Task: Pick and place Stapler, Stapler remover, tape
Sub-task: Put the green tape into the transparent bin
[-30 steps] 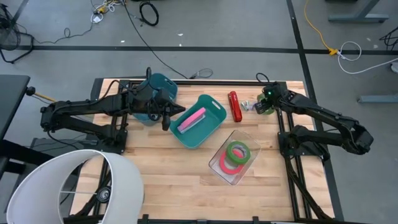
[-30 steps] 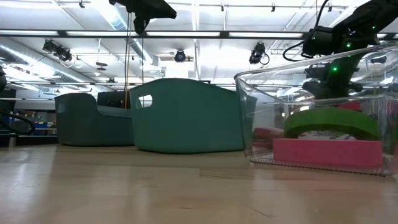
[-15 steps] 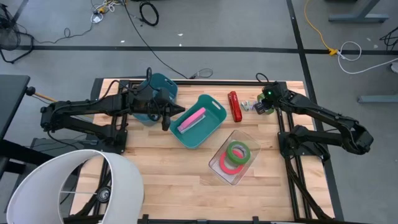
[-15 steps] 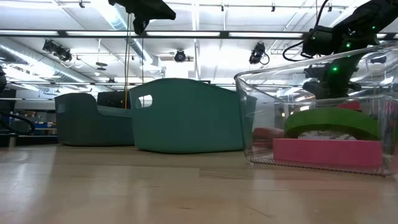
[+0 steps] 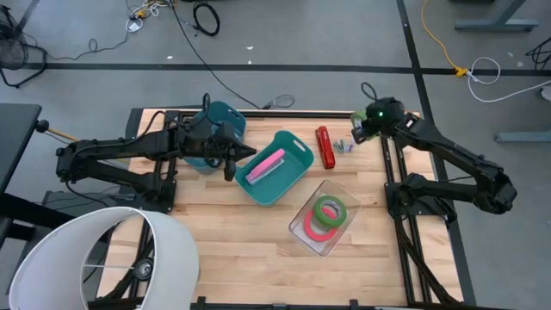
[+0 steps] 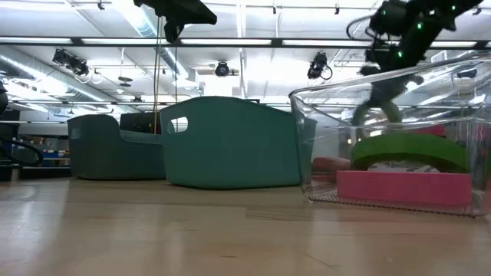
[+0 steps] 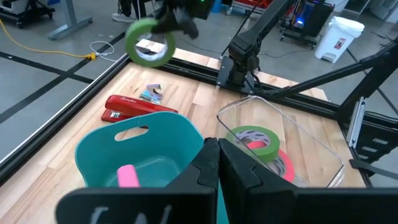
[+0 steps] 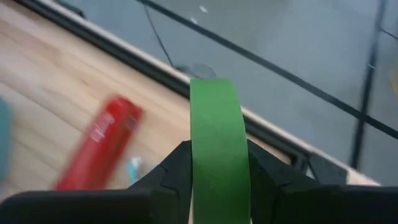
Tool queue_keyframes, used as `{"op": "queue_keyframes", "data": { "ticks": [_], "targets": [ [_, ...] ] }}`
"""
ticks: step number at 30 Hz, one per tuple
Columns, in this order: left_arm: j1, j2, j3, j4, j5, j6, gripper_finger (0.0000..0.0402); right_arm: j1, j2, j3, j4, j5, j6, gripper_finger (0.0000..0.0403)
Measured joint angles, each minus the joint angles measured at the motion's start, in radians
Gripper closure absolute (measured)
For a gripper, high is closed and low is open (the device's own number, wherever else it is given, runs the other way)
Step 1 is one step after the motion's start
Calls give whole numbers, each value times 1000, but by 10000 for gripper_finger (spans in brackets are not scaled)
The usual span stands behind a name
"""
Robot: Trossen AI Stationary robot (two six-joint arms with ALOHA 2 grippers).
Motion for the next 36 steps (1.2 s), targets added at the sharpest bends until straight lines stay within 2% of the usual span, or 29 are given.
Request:
{"op": "queue_keyframes", "data": {
  "ticks": [6,12,19,30,36],
  "targets": [
    [0,0,0,0,0,0,392,0,0,118,3,-150,0,296],
    [0,0,0,0,0,0,392,2,-1,150,0,-296,9,296],
    [0,0,0,0,0,-1,392,55,-1,150,-38,-371,8,299],
    [0,0,0,0,0,-1,392,162,-1,150,-44,-775,29,301],
    [0,0,0,0,0,-1,392,237,-1,150,-44,-943,61,301]
  ]
}}
